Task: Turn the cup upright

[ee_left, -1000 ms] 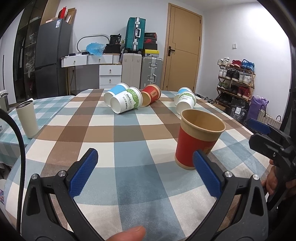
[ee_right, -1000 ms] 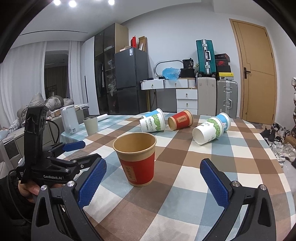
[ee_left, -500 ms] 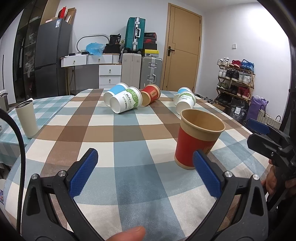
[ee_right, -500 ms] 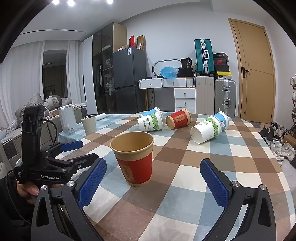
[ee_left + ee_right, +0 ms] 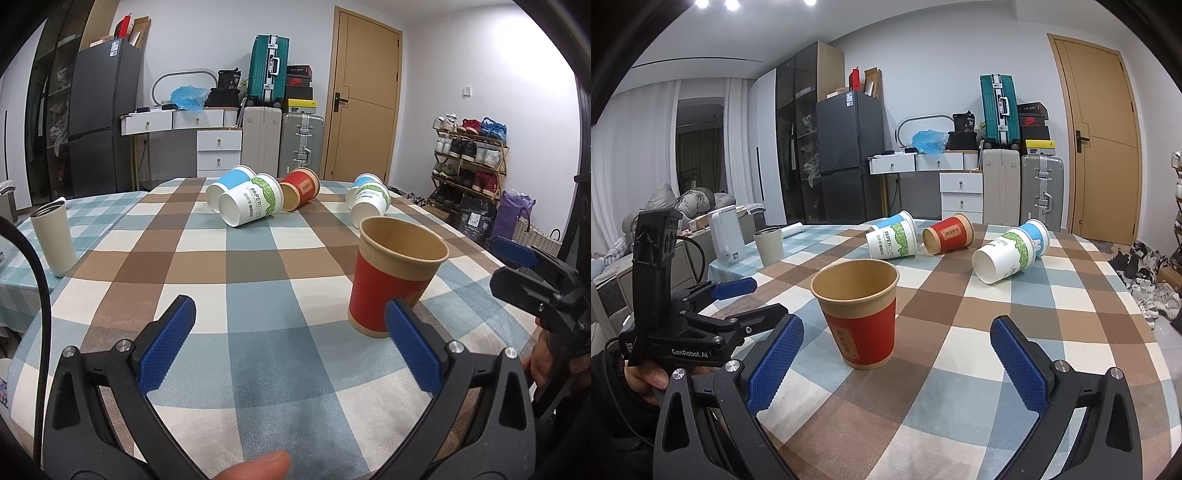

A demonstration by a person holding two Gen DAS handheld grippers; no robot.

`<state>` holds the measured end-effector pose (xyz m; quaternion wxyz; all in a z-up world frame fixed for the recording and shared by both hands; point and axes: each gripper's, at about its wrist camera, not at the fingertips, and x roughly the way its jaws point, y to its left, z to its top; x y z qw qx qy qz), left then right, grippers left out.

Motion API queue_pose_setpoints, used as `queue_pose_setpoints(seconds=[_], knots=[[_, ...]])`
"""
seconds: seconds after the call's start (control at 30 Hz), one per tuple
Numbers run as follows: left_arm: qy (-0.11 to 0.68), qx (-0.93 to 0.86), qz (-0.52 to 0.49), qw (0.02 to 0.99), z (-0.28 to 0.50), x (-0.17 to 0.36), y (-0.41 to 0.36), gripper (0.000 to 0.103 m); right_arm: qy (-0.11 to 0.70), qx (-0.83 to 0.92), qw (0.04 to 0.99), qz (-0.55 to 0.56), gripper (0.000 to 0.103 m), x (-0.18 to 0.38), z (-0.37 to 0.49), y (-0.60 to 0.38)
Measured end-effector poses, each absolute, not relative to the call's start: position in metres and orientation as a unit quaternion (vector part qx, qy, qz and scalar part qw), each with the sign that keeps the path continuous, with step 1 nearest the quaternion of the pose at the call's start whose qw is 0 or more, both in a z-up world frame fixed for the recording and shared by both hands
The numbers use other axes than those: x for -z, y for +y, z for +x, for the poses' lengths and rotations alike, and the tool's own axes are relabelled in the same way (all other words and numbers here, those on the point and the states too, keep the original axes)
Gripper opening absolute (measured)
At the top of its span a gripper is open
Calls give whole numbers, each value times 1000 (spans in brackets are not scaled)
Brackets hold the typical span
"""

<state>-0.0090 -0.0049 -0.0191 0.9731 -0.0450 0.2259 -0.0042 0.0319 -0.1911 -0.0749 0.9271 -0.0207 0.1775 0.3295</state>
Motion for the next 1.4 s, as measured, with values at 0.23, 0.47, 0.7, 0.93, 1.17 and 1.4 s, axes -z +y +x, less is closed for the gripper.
queue_pose_setpoints(seconds=[0.23,0.47,0.7,0.93,1.17,1.4], knots=[[226,4,-45,973,-9,19,-5,102,178,-329,927,-21,103,75,32,-191],[226,4,-45,973,-9,19,-5,102,178,-329,927,-21,103,75,32,-191],[225,4,-45,973,-9,19,-5,102,178,-329,927,-22,103,75,32,-190],[224,3,-44,973,-9,19,-5,102,186,-329,926,-20,103,77,35,-191],[224,4,-45,973,-9,19,-5,102,186,-328,926,-21,103,77,35,-191],[224,4,-44,974,-9,19,-6,102,187,-328,926,-20,103,77,35,-190]])
